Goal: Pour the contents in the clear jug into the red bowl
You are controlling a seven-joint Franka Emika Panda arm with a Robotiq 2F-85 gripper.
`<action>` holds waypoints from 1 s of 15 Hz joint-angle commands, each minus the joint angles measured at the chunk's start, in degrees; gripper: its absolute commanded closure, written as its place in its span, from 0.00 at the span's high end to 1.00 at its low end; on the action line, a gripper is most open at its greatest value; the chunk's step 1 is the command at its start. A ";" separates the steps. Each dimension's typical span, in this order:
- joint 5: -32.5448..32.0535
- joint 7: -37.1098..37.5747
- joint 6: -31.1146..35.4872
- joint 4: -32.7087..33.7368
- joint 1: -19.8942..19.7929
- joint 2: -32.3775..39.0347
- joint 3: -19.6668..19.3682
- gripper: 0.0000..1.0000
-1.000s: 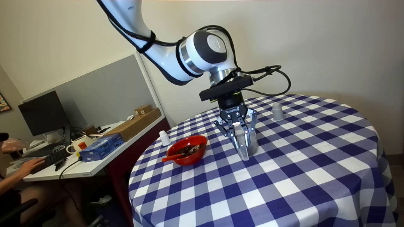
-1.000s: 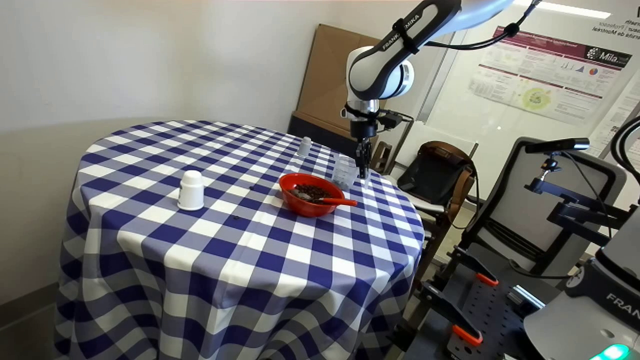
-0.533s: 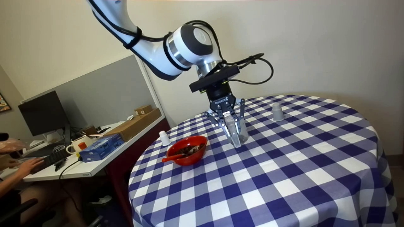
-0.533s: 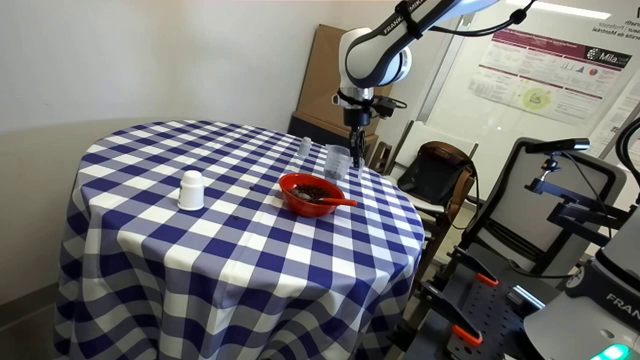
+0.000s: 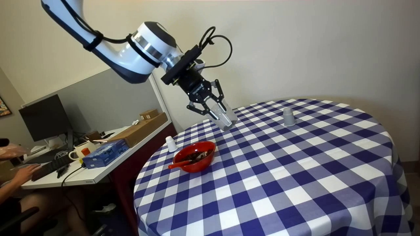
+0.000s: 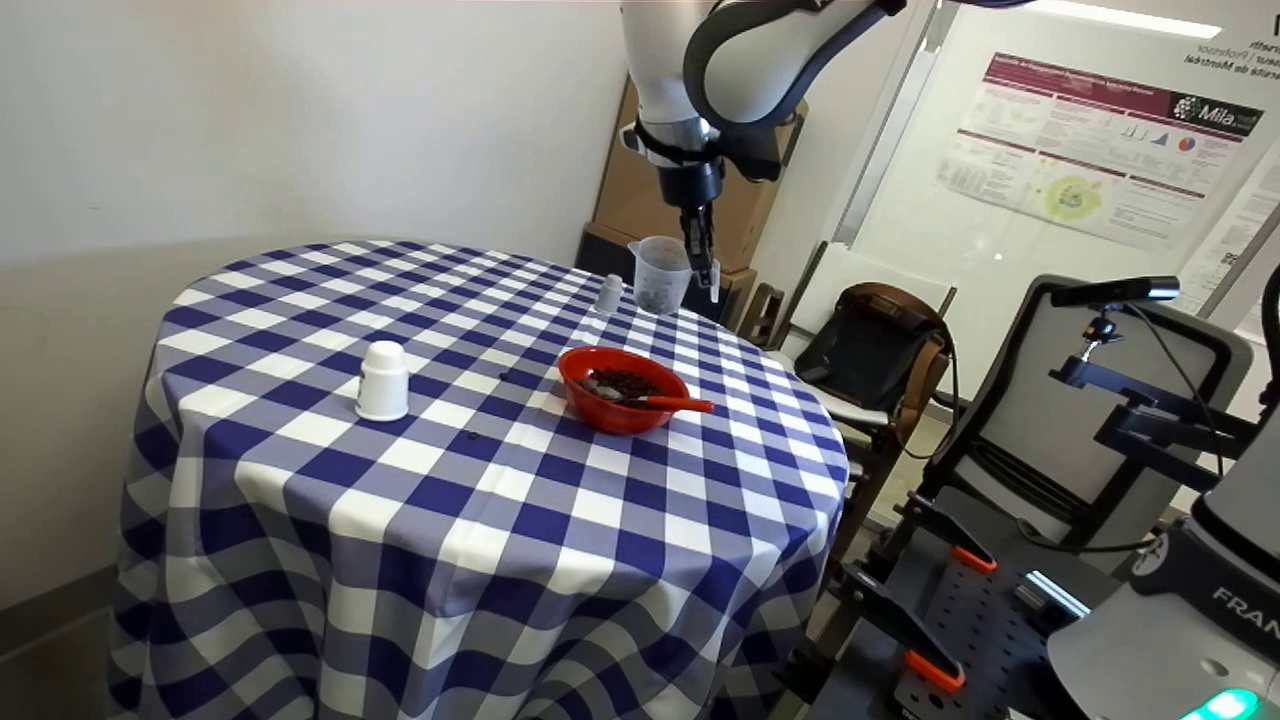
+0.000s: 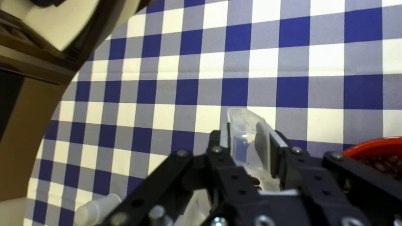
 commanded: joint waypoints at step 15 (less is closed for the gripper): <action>-34.24 27.77 -26.66 -16.01 11.72 -1.31 14.34 0.12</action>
